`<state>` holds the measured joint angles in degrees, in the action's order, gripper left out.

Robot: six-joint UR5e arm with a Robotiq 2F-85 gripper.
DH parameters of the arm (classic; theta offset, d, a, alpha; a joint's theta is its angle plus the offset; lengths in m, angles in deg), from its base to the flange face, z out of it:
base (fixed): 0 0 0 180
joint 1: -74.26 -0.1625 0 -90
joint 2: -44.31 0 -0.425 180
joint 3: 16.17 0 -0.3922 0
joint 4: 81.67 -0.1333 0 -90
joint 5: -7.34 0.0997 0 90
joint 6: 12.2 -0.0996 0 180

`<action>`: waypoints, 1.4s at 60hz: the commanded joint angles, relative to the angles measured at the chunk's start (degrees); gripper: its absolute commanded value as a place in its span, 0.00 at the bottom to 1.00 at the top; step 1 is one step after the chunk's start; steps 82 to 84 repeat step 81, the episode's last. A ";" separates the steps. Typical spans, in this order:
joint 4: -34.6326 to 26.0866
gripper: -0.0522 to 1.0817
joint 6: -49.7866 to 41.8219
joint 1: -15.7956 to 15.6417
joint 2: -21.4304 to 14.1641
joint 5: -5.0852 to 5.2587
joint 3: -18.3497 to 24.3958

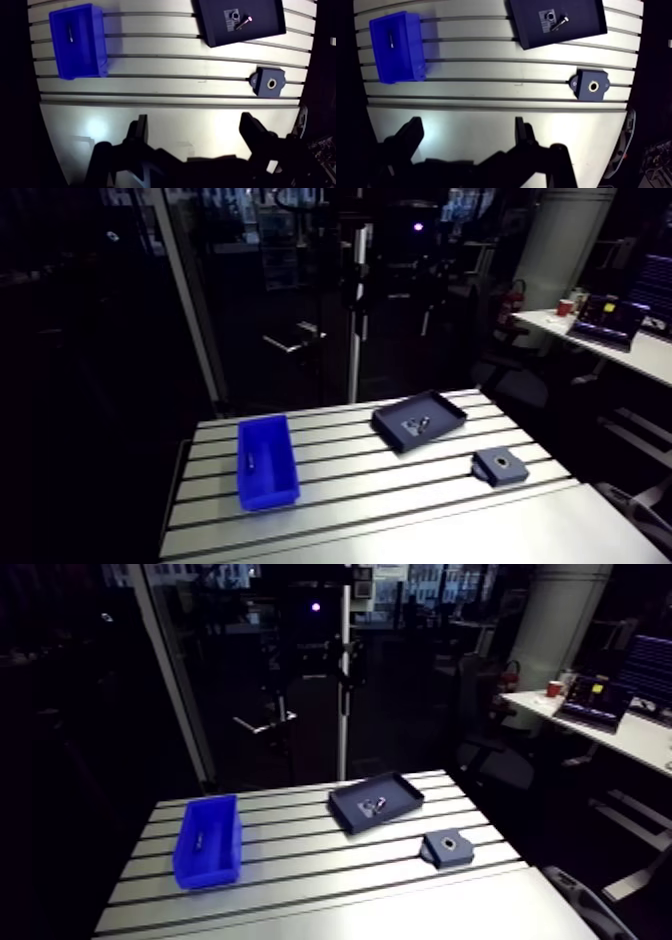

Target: Pick up the bearing and press it into the housing until flush.

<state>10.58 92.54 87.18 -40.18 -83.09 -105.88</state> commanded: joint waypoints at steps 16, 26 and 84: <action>1.50 0.05 -1.88 -1.58 -2.09 0.29 -0.86; 2.01 0.05 -2.29 -2.43 -2.39 -0.04 -1.21; 2.10 0.05 -2.74 -3.16 -2.12 0.57 -1.13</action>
